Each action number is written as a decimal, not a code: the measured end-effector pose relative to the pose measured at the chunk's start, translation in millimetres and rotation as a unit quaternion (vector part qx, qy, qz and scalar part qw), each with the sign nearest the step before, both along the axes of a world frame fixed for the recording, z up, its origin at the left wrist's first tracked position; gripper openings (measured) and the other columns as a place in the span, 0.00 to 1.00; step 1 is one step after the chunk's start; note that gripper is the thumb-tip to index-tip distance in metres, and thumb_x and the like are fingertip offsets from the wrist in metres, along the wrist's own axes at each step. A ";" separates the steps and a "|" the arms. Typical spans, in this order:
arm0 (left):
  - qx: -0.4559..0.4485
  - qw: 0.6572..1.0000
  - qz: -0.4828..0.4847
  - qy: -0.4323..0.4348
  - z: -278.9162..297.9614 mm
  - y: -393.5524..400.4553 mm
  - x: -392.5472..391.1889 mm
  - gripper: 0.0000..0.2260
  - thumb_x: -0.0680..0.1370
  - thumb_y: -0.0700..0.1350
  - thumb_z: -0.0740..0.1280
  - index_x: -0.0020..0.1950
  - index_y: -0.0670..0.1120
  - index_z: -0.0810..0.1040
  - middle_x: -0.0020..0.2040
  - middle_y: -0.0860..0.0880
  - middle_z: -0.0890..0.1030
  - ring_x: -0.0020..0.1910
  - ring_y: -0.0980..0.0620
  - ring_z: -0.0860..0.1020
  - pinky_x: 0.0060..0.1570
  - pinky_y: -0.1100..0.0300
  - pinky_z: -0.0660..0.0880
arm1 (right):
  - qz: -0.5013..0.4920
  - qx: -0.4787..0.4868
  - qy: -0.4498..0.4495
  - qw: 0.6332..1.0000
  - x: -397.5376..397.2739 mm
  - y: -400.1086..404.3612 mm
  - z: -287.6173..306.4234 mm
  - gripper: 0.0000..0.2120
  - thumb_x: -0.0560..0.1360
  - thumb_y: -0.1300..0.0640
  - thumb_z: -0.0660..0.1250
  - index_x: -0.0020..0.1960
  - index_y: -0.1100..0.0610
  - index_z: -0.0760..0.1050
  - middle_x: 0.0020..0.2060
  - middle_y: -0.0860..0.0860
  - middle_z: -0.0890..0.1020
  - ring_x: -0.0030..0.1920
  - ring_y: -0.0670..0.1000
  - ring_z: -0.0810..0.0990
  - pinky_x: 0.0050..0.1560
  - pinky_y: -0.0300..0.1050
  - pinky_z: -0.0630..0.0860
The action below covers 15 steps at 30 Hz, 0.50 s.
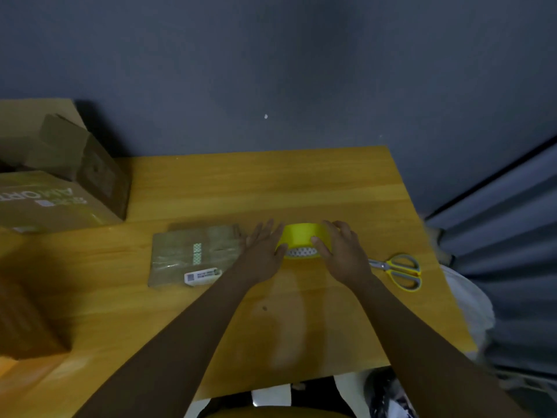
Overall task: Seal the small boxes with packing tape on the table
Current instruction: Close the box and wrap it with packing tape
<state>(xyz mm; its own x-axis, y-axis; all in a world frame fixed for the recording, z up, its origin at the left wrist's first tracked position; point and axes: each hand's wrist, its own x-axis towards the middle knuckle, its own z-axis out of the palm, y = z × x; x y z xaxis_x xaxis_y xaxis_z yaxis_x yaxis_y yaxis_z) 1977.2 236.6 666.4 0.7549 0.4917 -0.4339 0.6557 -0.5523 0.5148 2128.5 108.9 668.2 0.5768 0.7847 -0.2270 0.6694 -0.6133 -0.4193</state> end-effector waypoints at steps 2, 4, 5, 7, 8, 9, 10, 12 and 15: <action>-0.007 0.999 0.029 -0.011 -1.7 -11.9 15.2 0.26 0.83 0.56 0.49 0.79 0.50 0.49 0.80 0.49 0.48 0.78 0.48 0.46 0.74 0.46 0.46 | -0.013 0.019 0.033 0.999 14.9 -22.9 -13.5 0.21 0.81 0.52 0.57 0.70 0.60 0.69 0.63 0.61 0.71 0.62 0.64 0.71 0.61 0.55 0.69; 0.016 0.996 0.080 -0.038 -4.6 -23.2 25.8 0.26 0.83 0.57 0.50 0.78 0.46 0.55 0.78 0.45 0.57 0.76 0.45 0.55 0.73 0.46 0.54 | -0.022 -0.030 0.018 0.999 37.2 -48.9 -30.8 0.21 0.76 0.58 0.58 0.67 0.63 0.71 0.60 0.62 0.73 0.61 0.66 0.73 0.60 0.55 0.71; 0.029 0.992 0.112 -0.055 -4.8 -28.4 29.6 0.26 0.82 0.58 0.50 0.76 0.44 0.59 0.75 0.43 0.62 0.74 0.43 0.60 0.70 0.46 0.59 | -0.035 -0.070 0.002 0.997 49.5 -61.1 -34.8 0.20 0.75 0.60 0.59 0.66 0.61 0.71 0.61 0.60 0.72 0.62 0.65 0.71 0.60 0.54 0.71; 0.047 0.983 0.164 -0.071 -3.4 -38.8 39.1 0.28 0.81 0.59 0.49 0.73 0.43 0.65 0.71 0.42 0.67 0.69 0.41 0.66 0.66 0.46 0.64 | -0.060 -0.147 -0.050 0.986 75.8 -84.3 -39.3 0.17 0.74 0.61 0.62 0.63 0.58 0.70 0.62 0.57 0.69 0.64 0.61 0.69 0.58 0.52 0.70; 0.052 0.978 0.188 -0.073 -2.9 -44.1 43.8 0.28 0.80 0.59 0.49 0.71 0.42 0.66 0.70 0.41 0.68 0.68 0.40 0.67 0.65 0.46 0.65 | -0.058 -0.174 -0.077 0.980 87.5 -95.3 -41.3 0.16 0.75 0.61 0.63 0.62 0.57 0.69 0.62 0.57 0.69 0.64 0.60 0.68 0.58 0.52 0.69; 0.057 0.972 0.214 -0.076 -2.3 -49.0 49.1 0.28 0.79 0.59 0.50 0.70 0.41 0.67 0.70 0.40 0.68 0.68 0.39 0.67 0.64 0.46 0.66 | -0.051 -0.193 -0.087 0.976 97.8 -104.6 -43.8 0.16 0.75 0.60 0.63 0.62 0.57 0.68 0.62 0.57 0.69 0.64 0.60 0.67 0.60 0.52 0.68; 0.060 0.965 0.242 -0.080 -2.0 -54.6 54.8 0.28 0.79 0.59 0.50 0.70 0.41 0.67 0.69 0.40 0.67 0.68 0.38 0.66 0.64 0.46 0.66 | -0.043 -0.202 -0.083 0.975 107.7 -113.5 -48.5 0.16 0.76 0.59 0.63 0.63 0.57 0.67 0.63 0.57 0.68 0.65 0.60 0.65 0.61 0.52 0.68; 0.068 0.951 0.290 -0.082 -1.5 -67.3 65.7 0.24 0.82 0.55 0.54 0.70 0.41 0.67 0.70 0.38 0.64 0.69 0.37 0.63 0.64 0.45 0.63 | -0.020 -0.207 -0.054 0.977 123.0 -127.6 -58.9 0.17 0.79 0.59 0.62 0.66 0.57 0.65 0.66 0.58 0.66 0.66 0.60 0.64 0.61 0.53 0.68; 0.076 0.934 0.340 -0.074 -0.1 -81.6 73.6 0.22 0.83 0.51 0.55 0.74 0.42 0.63 0.70 0.38 0.61 0.70 0.37 0.59 0.65 0.45 0.61 | 0.035 -0.221 -0.052 0.973 132.9 -133.3 -66.4 0.17 0.82 0.58 0.58 0.70 0.58 0.63 0.68 0.58 0.65 0.68 0.60 0.64 0.63 0.52 0.69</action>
<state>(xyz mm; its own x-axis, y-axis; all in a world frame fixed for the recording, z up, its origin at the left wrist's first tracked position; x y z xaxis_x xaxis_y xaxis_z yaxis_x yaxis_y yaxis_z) 2050.7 155.1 666.3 0.2911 0.9270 -0.2366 0.8098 -0.1071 0.5768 2261.4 -24.3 601.8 0.5625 0.6625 -0.4947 0.7411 -0.6692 -0.0537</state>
